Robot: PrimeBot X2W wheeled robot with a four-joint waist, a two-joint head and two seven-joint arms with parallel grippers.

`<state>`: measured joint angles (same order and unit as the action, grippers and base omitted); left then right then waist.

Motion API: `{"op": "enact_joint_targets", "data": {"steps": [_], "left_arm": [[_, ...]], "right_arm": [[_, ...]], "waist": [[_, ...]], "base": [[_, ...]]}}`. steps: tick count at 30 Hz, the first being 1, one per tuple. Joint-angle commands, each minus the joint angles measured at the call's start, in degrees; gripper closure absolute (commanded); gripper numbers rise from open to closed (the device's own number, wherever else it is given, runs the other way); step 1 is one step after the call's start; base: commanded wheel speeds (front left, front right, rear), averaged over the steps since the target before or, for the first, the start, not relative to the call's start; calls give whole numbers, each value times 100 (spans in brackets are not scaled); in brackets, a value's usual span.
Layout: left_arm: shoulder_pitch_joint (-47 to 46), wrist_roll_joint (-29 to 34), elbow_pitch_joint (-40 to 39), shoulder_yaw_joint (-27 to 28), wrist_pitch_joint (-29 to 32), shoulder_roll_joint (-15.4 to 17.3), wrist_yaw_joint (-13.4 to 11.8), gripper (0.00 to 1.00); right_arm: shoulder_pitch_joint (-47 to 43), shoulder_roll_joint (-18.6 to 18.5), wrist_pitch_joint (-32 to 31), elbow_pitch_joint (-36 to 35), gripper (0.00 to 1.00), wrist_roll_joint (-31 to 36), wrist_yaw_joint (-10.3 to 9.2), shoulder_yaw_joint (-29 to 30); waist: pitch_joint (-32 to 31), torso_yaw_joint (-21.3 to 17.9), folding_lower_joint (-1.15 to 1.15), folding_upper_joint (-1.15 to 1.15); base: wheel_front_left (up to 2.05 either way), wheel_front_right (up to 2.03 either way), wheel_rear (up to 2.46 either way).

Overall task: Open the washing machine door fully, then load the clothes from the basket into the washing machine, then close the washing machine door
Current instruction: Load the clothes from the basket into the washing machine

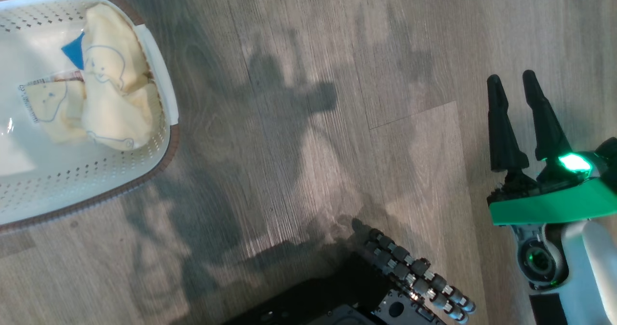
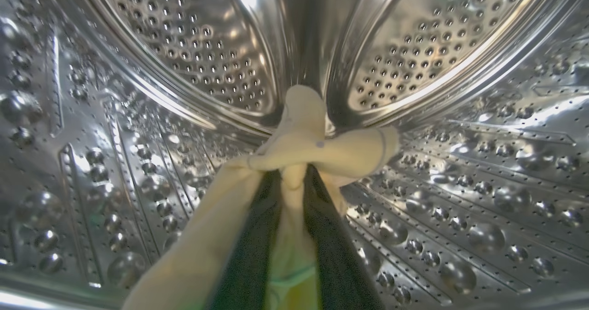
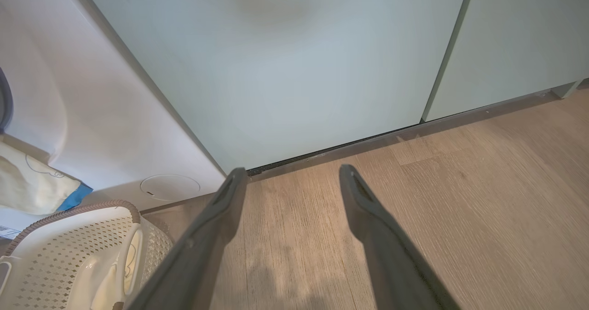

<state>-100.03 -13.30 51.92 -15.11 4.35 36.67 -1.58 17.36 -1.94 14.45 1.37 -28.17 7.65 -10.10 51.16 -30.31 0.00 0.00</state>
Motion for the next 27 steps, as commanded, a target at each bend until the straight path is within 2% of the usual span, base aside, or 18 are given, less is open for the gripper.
{"op": "enact_joint_targets", "data": {"steps": [1,2,18,27], "left_arm": [[-148,-98,-105,53,38,104,20,17],[-131,-117,-64,49,59,92,28,0],[486,-595,110,210,-345,-195,85,0],[1225,-721,-274,197,-765,-383,-30,0]], "right_arm": [[-50,-94,54,-100,0,-47,-16,-64],[-41,-94,54,-94,0,-47,-16,-55],[11,-94,55,-84,0,117,-16,243],[-7,-94,55,-94,0,323,-16,472]], "waist": [[-4,12,0,0],[-9,29,0,0],[-252,455,0,0],[-524,768,0,0]], "base": [[0,0,0],[0,0,0],[0,0,0],[0,0,0]]}}
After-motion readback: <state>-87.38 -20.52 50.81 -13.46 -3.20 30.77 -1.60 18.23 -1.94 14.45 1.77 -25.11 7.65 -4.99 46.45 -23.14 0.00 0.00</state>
